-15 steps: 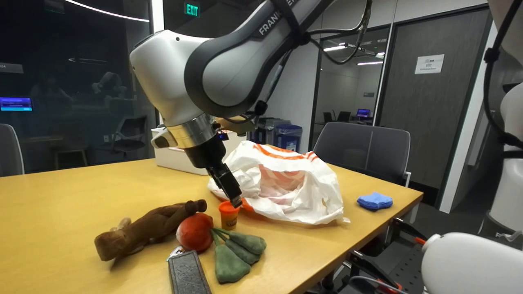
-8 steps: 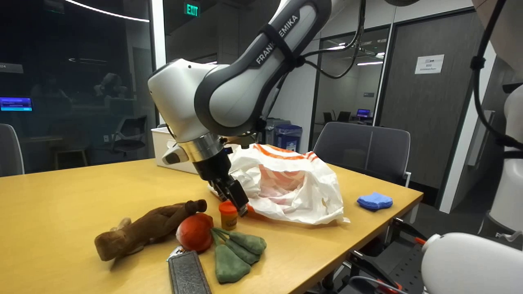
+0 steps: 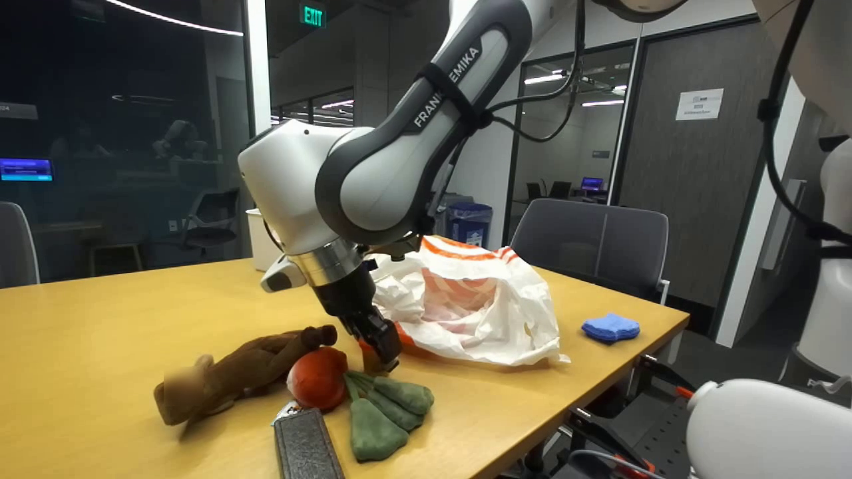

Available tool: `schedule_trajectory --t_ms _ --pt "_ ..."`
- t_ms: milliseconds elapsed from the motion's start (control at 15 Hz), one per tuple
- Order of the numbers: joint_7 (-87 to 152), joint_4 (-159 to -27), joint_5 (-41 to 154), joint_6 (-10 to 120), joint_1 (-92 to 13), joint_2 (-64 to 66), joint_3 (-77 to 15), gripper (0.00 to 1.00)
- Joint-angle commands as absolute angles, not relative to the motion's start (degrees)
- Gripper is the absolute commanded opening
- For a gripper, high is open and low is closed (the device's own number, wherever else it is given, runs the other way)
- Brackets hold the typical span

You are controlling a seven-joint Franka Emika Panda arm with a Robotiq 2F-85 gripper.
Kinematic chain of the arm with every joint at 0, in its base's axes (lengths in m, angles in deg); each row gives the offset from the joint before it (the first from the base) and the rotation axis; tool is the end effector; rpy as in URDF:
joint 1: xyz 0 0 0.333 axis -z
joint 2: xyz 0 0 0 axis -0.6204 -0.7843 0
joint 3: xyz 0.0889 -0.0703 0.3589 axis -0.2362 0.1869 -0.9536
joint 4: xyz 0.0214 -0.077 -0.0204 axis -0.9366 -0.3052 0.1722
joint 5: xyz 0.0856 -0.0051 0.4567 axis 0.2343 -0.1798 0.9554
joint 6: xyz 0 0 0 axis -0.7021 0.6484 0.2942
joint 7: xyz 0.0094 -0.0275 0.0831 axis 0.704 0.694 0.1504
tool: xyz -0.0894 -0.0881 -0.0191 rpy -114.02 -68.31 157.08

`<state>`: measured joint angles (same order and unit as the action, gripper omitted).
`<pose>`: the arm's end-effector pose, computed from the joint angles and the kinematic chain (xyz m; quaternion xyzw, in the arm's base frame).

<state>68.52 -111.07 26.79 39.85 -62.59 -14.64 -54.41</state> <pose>0.4989 0.4252 0.1616 0.6578 0.7232 -0.1550 0.1422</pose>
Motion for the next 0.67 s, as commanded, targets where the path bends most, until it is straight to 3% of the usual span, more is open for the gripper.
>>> schedule_trajectory --t_ms 0,600 --pt "64.8 -110.3 26.6 30.6 -66.8 -11.8 -55.1 0.20" --pt "44.7 -110.0 19.8 12.6 -73.6 -5.0 -54.2 0.19"
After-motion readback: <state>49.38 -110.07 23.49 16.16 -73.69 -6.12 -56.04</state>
